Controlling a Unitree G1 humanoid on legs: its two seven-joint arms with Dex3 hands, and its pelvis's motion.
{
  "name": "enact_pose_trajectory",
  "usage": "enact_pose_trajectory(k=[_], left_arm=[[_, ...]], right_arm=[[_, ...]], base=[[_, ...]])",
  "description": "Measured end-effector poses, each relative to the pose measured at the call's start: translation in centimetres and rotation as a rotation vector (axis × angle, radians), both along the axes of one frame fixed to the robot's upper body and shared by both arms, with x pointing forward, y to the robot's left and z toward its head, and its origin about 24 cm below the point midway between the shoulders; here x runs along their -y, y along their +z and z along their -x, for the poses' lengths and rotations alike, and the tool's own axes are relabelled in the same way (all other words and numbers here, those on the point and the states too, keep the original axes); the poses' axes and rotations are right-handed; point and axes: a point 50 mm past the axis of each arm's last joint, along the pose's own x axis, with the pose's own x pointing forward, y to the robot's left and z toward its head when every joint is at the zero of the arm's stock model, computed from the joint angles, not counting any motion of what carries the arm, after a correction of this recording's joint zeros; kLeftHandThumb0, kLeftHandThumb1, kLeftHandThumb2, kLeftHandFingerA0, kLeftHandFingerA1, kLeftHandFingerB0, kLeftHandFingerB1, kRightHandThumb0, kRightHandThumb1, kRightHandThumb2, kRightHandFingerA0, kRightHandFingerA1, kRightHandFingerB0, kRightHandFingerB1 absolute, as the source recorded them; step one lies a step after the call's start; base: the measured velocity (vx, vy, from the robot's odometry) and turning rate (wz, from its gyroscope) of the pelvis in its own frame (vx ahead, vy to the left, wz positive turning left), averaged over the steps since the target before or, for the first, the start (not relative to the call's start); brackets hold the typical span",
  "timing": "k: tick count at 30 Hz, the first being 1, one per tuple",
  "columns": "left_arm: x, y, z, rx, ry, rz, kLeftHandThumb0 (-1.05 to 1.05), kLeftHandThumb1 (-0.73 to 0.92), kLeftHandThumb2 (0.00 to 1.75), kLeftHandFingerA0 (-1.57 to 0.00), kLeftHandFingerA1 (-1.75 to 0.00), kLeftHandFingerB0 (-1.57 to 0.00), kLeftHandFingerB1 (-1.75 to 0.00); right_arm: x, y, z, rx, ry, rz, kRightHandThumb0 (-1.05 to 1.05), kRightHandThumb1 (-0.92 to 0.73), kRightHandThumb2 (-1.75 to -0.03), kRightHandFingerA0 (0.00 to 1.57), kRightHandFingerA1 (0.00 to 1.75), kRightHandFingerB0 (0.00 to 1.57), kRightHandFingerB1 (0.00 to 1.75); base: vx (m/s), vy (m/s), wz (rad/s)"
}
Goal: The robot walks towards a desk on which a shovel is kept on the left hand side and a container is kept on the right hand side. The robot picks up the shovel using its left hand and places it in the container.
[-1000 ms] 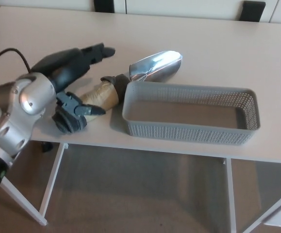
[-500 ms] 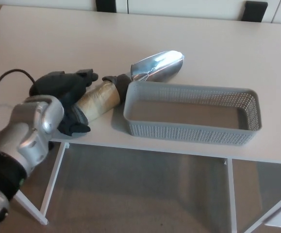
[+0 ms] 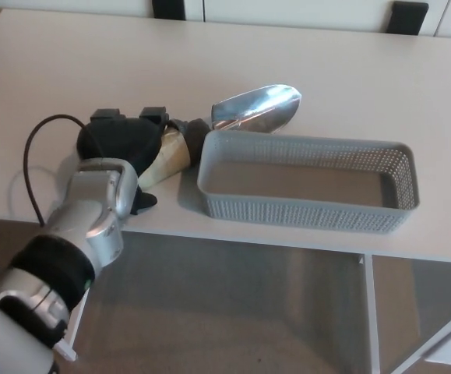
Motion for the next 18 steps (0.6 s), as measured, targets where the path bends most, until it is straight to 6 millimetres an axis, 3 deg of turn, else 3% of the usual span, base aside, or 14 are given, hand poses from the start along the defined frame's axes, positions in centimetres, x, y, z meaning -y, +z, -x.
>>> enact_pose_trajectory(k=[7,8,10,11,12,13,17,18], left_arm=[[-0.14,0.05,-0.26,0.009,0.009,-0.034,-0.36,0.22,0.86,0.00,-0.48,0.00,-0.48],[-0.22,-0.03,-0.25,0.006,0.013,-0.037,-0.73,0.45,0.78,-0.15,-0.40,-0.07,-0.33],[-0.32,-0.16,-0.23,0.003,0.020,-0.037,-0.72,0.44,0.75,-0.15,-0.39,-0.09,-0.35],[-0.39,-0.26,-0.22,-0.001,0.027,-0.034,-0.35,0.23,0.86,0.00,-0.48,0.00,-0.48],[-0.46,-0.32,-0.24,-0.005,0.033,-0.032,-0.70,0.53,0.57,-0.21,-0.31,-0.12,-0.25],[-0.54,-0.31,-0.28,-0.006,0.039,-0.030,-0.73,0.45,0.78,-0.16,-0.41,-0.07,-0.32],[-0.63,-0.23,-0.44,-0.012,0.051,-0.026,-0.73,0.46,0.79,-0.17,-0.42,-0.06,-0.32],[-0.68,-0.24,-0.45,-0.014,0.053,-0.027,-0.72,0.55,0.57,-0.23,-0.32,-0.12,-0.26]], right_arm=[[-0.03,0.29,-0.24,0.018,0.012,0.006,-0.34,-0.56,-0.56,0.74,0.53,0.54,0.47],[-0.04,0.32,-0.25,0.019,0.013,0.006,-0.34,-0.56,-0.56,0.75,0.54,0.54,0.47],[-0.02,0.34,-0.26,0.021,0.015,0.007,-0.34,-0.55,-0.56,0.74,0.53,0.54,0.47],[-0.01,0.37,-0.28,0.021,0.016,0.008,-0.33,-0.56,-0.56,0.73,0.53,0.54,0.47],[-0.01,0.41,-0.31,0.023,0.018,0.009,-0.35,-0.56,-0.56,0.74,0.53,0.54,0.47],[0.02,0.46,-0.35,0.024,0.021,0.011,-0.34,-0.56,-0.56,0.73,0.53,0.54,0.47],[0.13,0.61,-0.49,0.028,0.033,0.022,-0.34,-0.56,-0.56,0.75,0.54,0.55,0.48],[0.11,0.62,-0.51,0.029,0.036,0.024,-0.34,-0.56,-0.56,0.75,0.54,0.55,0.48]], base=[[0.00,0.000,0.00],[0.00,0.000,0.00],[0.00,0.000,0.00],[0.00,0.000,0.00],[0.00,0.000,0.00],[0.00,0.000,0.00],[0.00,0.000,0.00],[0.00,0.000,0.00]])
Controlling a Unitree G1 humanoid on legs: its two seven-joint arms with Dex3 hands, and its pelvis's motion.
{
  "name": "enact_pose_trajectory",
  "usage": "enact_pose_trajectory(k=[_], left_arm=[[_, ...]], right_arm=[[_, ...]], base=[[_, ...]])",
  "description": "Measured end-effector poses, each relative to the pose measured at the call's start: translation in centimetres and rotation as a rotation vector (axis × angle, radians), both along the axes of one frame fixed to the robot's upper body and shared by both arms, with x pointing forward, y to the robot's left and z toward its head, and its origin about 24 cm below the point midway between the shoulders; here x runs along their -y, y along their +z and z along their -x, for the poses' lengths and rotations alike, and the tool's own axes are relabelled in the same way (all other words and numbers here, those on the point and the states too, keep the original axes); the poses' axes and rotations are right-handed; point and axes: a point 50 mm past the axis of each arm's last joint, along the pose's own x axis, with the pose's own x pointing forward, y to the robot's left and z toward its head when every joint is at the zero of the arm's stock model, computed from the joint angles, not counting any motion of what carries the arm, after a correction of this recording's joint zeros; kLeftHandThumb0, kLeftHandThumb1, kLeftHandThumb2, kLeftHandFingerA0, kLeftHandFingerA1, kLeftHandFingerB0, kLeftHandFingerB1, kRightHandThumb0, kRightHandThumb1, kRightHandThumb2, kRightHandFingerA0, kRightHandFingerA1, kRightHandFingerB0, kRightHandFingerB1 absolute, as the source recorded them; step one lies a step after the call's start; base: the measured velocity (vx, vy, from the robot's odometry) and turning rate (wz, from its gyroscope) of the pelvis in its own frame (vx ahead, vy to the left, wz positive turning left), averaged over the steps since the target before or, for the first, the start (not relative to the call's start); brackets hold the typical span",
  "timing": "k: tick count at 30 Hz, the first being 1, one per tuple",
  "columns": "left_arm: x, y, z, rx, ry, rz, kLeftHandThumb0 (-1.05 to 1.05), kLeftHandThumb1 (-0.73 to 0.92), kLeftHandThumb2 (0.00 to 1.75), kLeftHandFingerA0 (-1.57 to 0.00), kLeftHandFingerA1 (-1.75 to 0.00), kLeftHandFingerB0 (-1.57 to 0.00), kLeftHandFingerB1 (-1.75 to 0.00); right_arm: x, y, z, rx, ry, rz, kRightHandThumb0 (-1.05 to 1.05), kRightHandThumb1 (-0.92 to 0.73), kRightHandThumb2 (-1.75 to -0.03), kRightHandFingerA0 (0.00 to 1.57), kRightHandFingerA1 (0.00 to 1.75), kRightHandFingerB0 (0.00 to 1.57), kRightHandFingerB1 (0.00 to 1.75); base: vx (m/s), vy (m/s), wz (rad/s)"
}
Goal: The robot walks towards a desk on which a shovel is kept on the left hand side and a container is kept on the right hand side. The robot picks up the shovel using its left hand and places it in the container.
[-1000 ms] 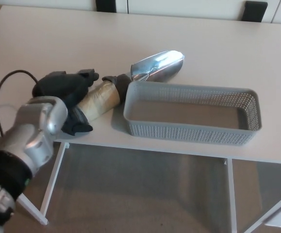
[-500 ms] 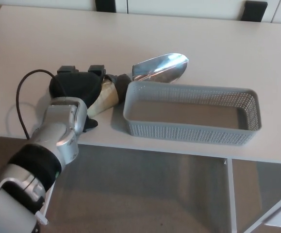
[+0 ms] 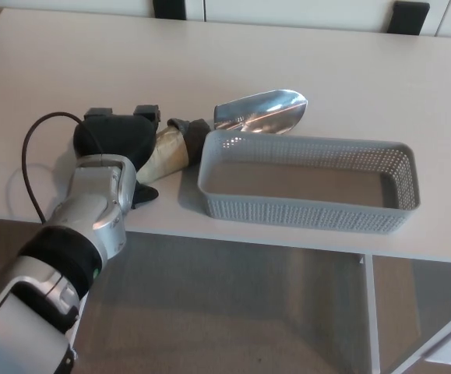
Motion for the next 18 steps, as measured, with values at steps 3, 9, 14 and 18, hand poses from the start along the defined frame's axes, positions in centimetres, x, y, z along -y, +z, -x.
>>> enact_pose_trajectory(k=[3,9,14,18], left_arm=[[0.0,-0.2,0.0,-0.015,0.003,0.001,-0.75,0.46,0.80,-0.18,-0.42,-0.06,-0.31],[0.5,-0.5,0.0,-0.036,0.002,0.008,-0.74,0.45,0.81,-0.21,-0.44,-0.06,-0.32],[1.1,-0.5,0.0,-0.046,-0.008,0.030,-0.36,0.25,0.87,0.00,-0.48,0.00,-0.48],[1.5,-0.7,0.0,-0.061,-0.013,0.056,-0.31,0.46,0.95,-0.55,-0.70,-0.13,-0.47]], right_arm=[[-0.1,0.1,-0.1,0.002,0.010,0.003,-0.32,-0.56,-0.56,0.77,0.56,0.56,0.48],[-0.4,0.5,-0.7,0.031,0.027,0.004,-0.34,-0.56,-0.56,0.76,0.54,0.56,0.48],[-0.5,0.7,-0.9,0.038,0.040,0.006,-0.35,-0.56,-0.56,0.76,0.53,0.57,0.47],[-0.6,0.8,-1.0,0.043,0.048,0.011,-0.35,-0.57,-0.56,0.74,0.53,0.56,0.46]], base=[[0.00,0.000,0.00],[0.00,0.000,0.00],[0.00,0.000,0.00],[0.00,0.000,0.00]])
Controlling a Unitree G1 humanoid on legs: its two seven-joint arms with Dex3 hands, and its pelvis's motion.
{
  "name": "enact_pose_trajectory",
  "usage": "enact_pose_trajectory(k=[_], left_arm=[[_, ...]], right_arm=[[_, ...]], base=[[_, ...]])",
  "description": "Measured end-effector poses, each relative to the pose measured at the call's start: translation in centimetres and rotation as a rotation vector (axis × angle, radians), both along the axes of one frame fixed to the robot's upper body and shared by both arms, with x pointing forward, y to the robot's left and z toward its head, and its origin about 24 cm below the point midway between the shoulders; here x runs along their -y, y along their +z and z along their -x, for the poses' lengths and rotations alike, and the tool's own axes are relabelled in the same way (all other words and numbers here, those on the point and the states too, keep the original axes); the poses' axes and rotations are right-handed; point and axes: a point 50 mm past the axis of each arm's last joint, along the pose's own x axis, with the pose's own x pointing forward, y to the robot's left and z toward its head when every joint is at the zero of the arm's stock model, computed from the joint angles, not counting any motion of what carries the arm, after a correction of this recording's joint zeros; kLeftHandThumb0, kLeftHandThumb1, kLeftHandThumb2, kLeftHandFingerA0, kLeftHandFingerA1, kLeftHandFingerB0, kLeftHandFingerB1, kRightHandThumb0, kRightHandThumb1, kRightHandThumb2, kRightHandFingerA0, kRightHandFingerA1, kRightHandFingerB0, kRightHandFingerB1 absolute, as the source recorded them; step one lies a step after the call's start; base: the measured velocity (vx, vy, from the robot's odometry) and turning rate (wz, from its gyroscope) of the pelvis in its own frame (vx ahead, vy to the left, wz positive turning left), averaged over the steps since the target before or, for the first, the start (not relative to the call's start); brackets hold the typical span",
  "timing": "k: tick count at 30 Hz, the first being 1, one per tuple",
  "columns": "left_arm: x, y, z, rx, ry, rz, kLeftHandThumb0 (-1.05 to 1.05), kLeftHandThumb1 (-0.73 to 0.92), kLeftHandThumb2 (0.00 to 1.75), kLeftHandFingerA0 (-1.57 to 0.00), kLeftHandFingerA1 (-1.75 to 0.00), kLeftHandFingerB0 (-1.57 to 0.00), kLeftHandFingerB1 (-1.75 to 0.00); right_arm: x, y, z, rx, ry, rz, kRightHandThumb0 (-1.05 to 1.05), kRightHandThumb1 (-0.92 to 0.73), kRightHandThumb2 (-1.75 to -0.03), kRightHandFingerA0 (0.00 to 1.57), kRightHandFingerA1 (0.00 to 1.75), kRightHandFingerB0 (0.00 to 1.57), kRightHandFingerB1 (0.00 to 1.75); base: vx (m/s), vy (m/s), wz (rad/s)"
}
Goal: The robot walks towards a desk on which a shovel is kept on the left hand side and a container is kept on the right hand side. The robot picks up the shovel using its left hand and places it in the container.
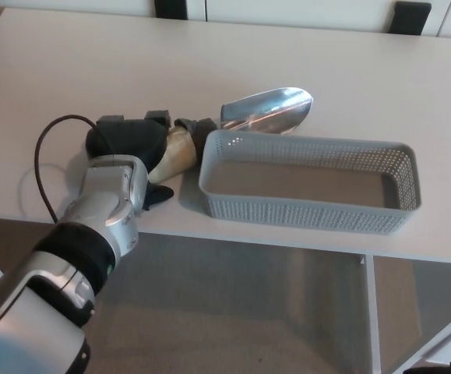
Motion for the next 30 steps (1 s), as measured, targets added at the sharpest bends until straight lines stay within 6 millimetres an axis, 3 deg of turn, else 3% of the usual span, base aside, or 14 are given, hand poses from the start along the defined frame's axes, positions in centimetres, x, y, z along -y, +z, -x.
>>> enact_pose_trajectory(k=[1,2,6,9,11,12,13,18,19,20,23,27,28,30], left_arm=[[0.1,-0.1,0.0,-0.005,0.000,0.004,-0.31,0.71,0.62,-0.77,-0.91,-0.40,-0.34],[0.1,-0.1,0.0,-0.006,0.001,0.017,-0.22,0.65,0.60,-1.01,-0.75,-0.46,-0.36],[0.3,0.7,-0.4,0.015,-0.009,0.053,-0.23,0.61,0.58,-0.81,-1.17,-0.60,-0.43],[0.5,0.8,-0.5,0.022,-0.020,0.061,-0.34,0.72,0.63,-0.73,-1.27,-0.59,-0.47],[0.4,0.8,-0.5,0.026,-0.018,0.070,-0.36,0.75,0.64,-0.76,-1.25,-0.57,-0.46],[0.4,0.8,-0.5,0.030,-0.017,0.077,-0.33,0.64,1.00,-0.88,-1.11,-0.55,-0.63],[0.3,0.8,-0.5,0.035,-0.015,0.085,-0.34,0.77,0.63,-0.89,-1.16,-0.64,-0.49],[-0.4,0.7,-0.4,0.073,-0.006,0.156,-0.35,0.82,0.65,-0.96,-1.16,-0.67,-0.72],[-0.5,0.7,-0.3,0.080,-0.007,0.167,-0.35,0.83,0.64,-1.00,-1.14,-0.70,-0.71],[-0.6,0.6,-0.3,0.087,-0.008,0.179,-0.36,0.81,0.64,-1.02,-0.96,-0.53,-0.44],[-0.9,0.6,-0.2,0.101,0.011,0.230,-0.28,0.74,0.62,-1.03,-0.87,-0.58,-0.43],[-1.0,0.8,-0.3,0.112,0.079,0.362,-0.23,0.75,0.62,-1.08,-1.25,-0.61,-0.49],[-1.0,0.8,-0.4,0.112,0.089,0.384,-0.25,0.82,0.65,-1.14,-1.32,-0.66,-0.82],[-1.0,0.9,-0.4,0.113,0.117,0.440,-0.26,0.84,0.64,-1.15,-1.26,-0.75,-0.79]], right_arm=[[0.0,0.0,0.0,0.001,0.002,0.002,-0.33,-0.57,-0.57,0.74,0.53,0.56,0.47],[0.0,0.1,-0.1,0.002,0.004,0.003,-0.34,-0.57,-0.57,0.76,0.53,0.56,0.47],[0.0,0.2,-0.2,0.007,0.009,0.007,-0.36,-0.57,-0.57,0.78,0.54,0.56,0.47],[0.0,0.2,-0.3,0.008,0.015,0.015,-0.37,-0.58,-0.57,0.78,0.53,0.57,0.46],[0.1,0.3,-0.4,0.010,0.020,0.022,-0.36,-0.58,-0.57,0.77,0.53,0.57,0.46],[0.1,0.3,-0.4,0.009,0.023,0.024,-0.36,-0.58,-0.57,0.78,0.53,0.57,0.46],[0.1,0.3,-0.4,0.009,0.025,0.026,-0.36,-0.58,-0.57,0.77,0.54,0.58,0.46],[0.2,0.4,-0.5,0.006,0.033,0.027,-0.39,-0.58,-0.56,0.76,0.53,0.58,0.46],[0.2,0.4,-0.5,0.005,0.035,0.027,-0.40,-0.59,-0.57,0.76,0.53,0.58,0.46],[0.2,0.4,-0.5,0.004,0.037,0.027,-0.38,-0.58,-0.56,0.76,0.52,0.60,0.45],[0.2,0.4,-0.4,0.002,0.041,0.028,-0.39,-0.59,-0.57,0.75,0.52,0.59,0.45],[0.2,0.4,-0.4,0.000,0.046,0.026,-0.41,-0.60,-0.58,0.76,0.52,0.59,0.46],[0.2,0.4,-0.4,0.000,0.046,0.026,-0.39,-0.47,-0.88,0.71,0.69,0.50,0.59],[0.2,0.4,-0.4,0.000,0.046,0.026,-0.38,-0.47,-0.89,0.71,0.69,0.50,0.59]], base=[[0.00,0.000,0.00],[0.00,0.000,0.00],[0.00,0.000,0.00],[0.00,0.000,0.00],[0.00,0.000,0.00],[0.00,0.000,0.00],[0.00,0.000,0.00],[0.00,0.000,0.00],[0.00,0.000,0.00],[0.00,0.000,0.00],[0.00,0.000,0.00],[0.00,0.000,0.00],[0.00,0.000,0.00],[0.00,0.000,0.05]])
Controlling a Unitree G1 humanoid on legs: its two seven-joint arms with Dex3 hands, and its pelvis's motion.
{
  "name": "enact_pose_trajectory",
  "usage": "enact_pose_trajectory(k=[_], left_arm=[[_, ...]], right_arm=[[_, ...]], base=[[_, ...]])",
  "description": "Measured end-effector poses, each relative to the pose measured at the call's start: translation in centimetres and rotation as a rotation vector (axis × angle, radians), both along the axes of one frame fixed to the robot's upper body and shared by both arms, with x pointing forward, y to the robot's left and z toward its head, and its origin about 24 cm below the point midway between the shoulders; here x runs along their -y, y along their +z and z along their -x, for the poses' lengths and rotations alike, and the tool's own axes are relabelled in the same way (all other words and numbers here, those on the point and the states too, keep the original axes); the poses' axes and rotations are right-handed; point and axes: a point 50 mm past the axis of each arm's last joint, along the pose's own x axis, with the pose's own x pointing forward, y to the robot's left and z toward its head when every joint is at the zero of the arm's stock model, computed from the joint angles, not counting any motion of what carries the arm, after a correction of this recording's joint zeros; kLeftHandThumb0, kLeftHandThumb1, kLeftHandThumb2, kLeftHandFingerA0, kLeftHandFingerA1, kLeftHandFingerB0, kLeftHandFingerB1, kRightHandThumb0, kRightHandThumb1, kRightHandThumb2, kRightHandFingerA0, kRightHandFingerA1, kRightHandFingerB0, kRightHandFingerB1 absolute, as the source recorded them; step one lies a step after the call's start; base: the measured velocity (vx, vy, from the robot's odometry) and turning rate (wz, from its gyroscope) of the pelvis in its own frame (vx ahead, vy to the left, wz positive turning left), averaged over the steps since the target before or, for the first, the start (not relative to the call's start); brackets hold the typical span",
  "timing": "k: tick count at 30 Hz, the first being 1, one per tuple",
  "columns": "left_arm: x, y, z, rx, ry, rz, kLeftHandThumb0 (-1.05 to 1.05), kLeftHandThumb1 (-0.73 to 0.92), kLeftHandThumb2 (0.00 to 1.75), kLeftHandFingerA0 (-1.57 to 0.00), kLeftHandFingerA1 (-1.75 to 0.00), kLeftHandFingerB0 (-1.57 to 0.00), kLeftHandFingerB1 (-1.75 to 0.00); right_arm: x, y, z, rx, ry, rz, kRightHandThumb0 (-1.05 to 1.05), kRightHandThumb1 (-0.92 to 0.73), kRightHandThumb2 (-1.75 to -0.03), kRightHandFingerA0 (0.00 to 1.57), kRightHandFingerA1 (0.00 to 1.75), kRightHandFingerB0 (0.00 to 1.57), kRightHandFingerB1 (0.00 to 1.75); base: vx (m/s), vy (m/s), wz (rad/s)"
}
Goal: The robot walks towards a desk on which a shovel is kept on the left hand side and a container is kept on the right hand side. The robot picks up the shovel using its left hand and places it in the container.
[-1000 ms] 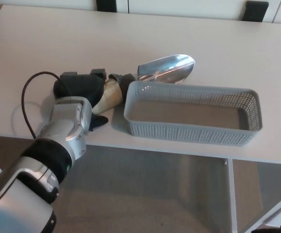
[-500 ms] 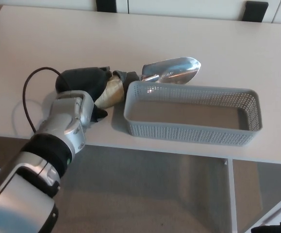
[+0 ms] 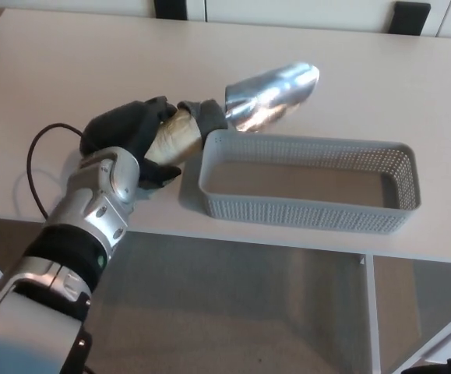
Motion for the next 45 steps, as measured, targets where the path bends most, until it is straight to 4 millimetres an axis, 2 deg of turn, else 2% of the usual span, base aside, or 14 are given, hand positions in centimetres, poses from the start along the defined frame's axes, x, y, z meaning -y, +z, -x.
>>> enact_pose_trajectory(k=[2,7,10,13,16,18,20,23,26,30,31,37,43,45], left_arm=[[-0.1,0.0,0.0,-0.002,0.046,0.103,-0.25,0.81,0.65,-1.18,-1.23,-0.78,-0.63],[-0.7,0.2,-0.1,0.002,0.133,0.284,-0.16,0.73,0.75,-1.11,-1.21,-0.88,-0.89],[-1.3,0.2,-0.1,0.005,0.186,0.384,-0.09,0.72,0.74,-1.04,-1.07,-0.72,-0.51],[-1.9,0.2,-0.1,0.010,0.234,0.469,-0.25,0.77,0.63,-1.08,-1.04,-0.75,-0.53],[-2.9,0.5,0.0,0.033,0.263,0.513,-0.25,0.83,0.64,-0.83,-1.20,-0.75,-0.72],[-3.1,0.7,-0.1,0.046,0.263,0.514,-0.27,0.82,0.67,-0.83,-1.31,-0.75,-0.83],[-3.6,1.4,-0.2,0.079,0.249,0.502,-0.23,0.85,0.67,-0.89,-1.37,-0.74,-1.01],[-4.3,2.3,-0.2,0.119,0.217,0.455,-0.22,0.85,0.66,-0.94,-1.30,-0.74,-1.01],[-4.8,3.2,-0.2,0.158,0.172,0.387,-0.22,0.83,0.68,-0.78,-1.62,-0.73,-1.17],[-5.4,4.4,0.0,0.208,0.096,0.252,-0.24,0.80,0.65,-0.80,-1.68,-0.84,-0.70],[-5.5,4.6,0.1,0.217,0.080,0.222,-0.20,0.81,0.63,-0.80,-1.72,-0.83,-0.86],[-6.1,5.3,0.4,0.242,0.009,0.081,-0.24,0.73,0.64,-0.84,-1.66,-0.85,-0.59],[-6.2,5.4,0.9,0.251,-0.076,-0.056,-0.20,0.70,0.61,-0.82,-1.69,-0.85,-0.57],[-6.2,5.5,1.0,0.252,-0.106,-0.101,-0.26,0.62,0.66,-0.96,-1.61,-0.77,-0.56]], right_arm=[[0.0,0.0,0.0,0.000,0.001,-0.001,-0.38,-0.47,-0.89,0.71,0.69,0.49,0.59],[-0.1,0.0,0.0,-0.001,0.003,-0.001,-0.41,-0.48,-0.89,0.71,0.68,0.50,0.58],[-0.1,0.0,0.0,-0.002,0.004,-0.001,-0.41,-0.48,-0.89,0.70,0.68,0.49,0.58],[-0.1,0.0,0.0,-0.002,0.006,-0.001,-0.43,-0.48,-0.89,0.68,0.68,0.49,0.58],[0.0,0.0,0.0,-0.005,0.014,0.005,-0.42,-0.49,-0.89,0.67,0.68,0.48,0.58],[0.0,0.1,0.1,-0.006,0.017,0.008,-0.42,-0.49,-0.89,0.67,0.67,0.49,0.58],[0.0,0.2,0.0,-0.003,0.025,0.007,-0.42,-0.49,-0.90,0.67,0.67,0.48,0.58],[0.0,0.2,-0.1,-0.004,0.029,0.006,-0.43,-0.49,-0.90,0.67,0.67,0.48,0.58],[0.0,0.2,-0.1,-0.006,0.032,0.007,-0.44,-0.50,-0.91,0.69,0.68,0.49,0.58],[-0.1,0.1,-0.1,-0.008,0.040,0.008,-0.42,-0.49,-0.90,0.68,0.67,0.48,0.58],[-0.1,0.1,-0.1,-0.008,0.042,0.007,-0.42,-0.49,-0.90,0.68,0.67,0.49,0.58],[-0.3,0.1,-0.1,-0.009,0.048,0.003,-0.41,-0.48,-0.90,0.69,0.68,0.49,0.59],[-0.4,0.0,-0.1,-0.012,0.053,0.003,-0.40,-0.49,-0.90,0.70,0.68,0.50,0.59],[-0.5,0.0,-0.1,-0.013,0.055,0.003,-0.41,-0.49,-0.90,0.70,0.68,0.50,0.59]], base=[[0.00,0.000,0.00],[0.00,0.000,0.00],[0.00,0.000,0.00],[0.00,0.000,0.00],[0.00,0.000,0.00],[0.00,0.000,0.00],[0.00,0.000,0.00],[0.00,0.000,0.00],[0.00,0.000,0.00],[0.00,0.000,0.00],[0.00,0.000,0.00],[0.00,0.000,0.00],[0.00,0.000,0.00],[0.00,0.000,0.00]])
